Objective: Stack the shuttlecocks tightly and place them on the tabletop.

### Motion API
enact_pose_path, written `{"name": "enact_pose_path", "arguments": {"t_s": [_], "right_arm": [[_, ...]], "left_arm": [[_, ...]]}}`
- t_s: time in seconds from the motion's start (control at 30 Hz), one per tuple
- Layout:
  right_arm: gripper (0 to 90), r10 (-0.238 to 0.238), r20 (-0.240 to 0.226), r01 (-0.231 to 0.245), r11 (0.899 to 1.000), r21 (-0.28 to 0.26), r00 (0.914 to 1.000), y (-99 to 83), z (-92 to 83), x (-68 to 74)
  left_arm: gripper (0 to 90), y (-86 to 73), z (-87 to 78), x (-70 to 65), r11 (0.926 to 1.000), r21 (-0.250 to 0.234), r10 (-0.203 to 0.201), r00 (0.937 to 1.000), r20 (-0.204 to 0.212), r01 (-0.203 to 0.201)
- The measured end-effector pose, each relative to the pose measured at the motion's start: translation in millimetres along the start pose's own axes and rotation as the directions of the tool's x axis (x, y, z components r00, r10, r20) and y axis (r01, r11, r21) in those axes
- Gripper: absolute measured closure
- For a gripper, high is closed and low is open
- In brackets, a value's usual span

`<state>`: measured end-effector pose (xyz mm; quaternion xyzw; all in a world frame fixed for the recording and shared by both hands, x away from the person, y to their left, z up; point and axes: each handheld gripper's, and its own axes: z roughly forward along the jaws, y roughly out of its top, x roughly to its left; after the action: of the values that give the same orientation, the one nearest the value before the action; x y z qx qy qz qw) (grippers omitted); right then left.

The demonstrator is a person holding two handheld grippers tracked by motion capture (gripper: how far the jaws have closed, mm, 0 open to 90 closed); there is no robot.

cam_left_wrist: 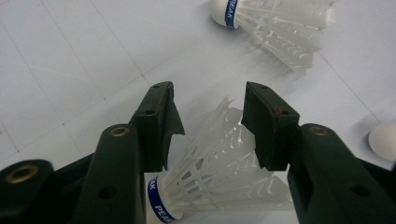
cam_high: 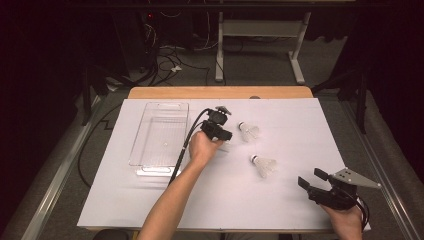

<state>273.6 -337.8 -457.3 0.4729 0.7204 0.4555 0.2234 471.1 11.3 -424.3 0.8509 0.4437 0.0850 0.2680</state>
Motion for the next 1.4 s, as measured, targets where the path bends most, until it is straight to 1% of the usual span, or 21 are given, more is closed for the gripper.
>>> {"name": "enact_pose_path", "arguments": {"t_s": [0.27,0.5,0.77,1.03,1.23,1.4], "right_arm": [[27.5,0.001,-0.001,-0.001,1.0,-0.002,1.0,-0.2,-0.4,-0.3],[27.5,0.001,-0.001,-0.001,1.0,-0.001,1.0,-0.1,-0.3,-0.3],[27.5,0.001,0.001,-0.001,1.0,0.0,1.0,-0.1,-0.2,0.1],[27.5,0.001,0.001,-0.001,1.0,0.001,1.0,-0.1,0.2,-0.3],[27.5,0.002,0.001,-0.002,1.0,0.001,1.0,-0.1,0.0,0.0],[27.5,0.001,0.001,-0.001,1.0,0.0,1.0,-0.1,-0.1,0.0]], "left_arm": [[50.4,0.2,0.1,-0.5,1.0,-0.003,-0.007,1.0,0.004,0.007],[49.0,-0.1,-1.3,-0.6,1.0,-0.002,-0.005,1.0,0.008,0.005],[47.6,0.0,-6.2,-0.5,0.9998,-0.02,-0.006,0.9999,0.012,0.007],[45.9,-0.3,-9.5,-1.5,0.9995,-0.029,-0.006,0.9994,0.035,0.007],[43.0,-0.7,-14.8,-2.2,0.9986,-0.051,-0.009,0.9984,0.056,0.012],[40.5,-1.9,-19.1,-3.3,0.9978,-0.064,-0.012,0.9979,0.063,0.017]]}}
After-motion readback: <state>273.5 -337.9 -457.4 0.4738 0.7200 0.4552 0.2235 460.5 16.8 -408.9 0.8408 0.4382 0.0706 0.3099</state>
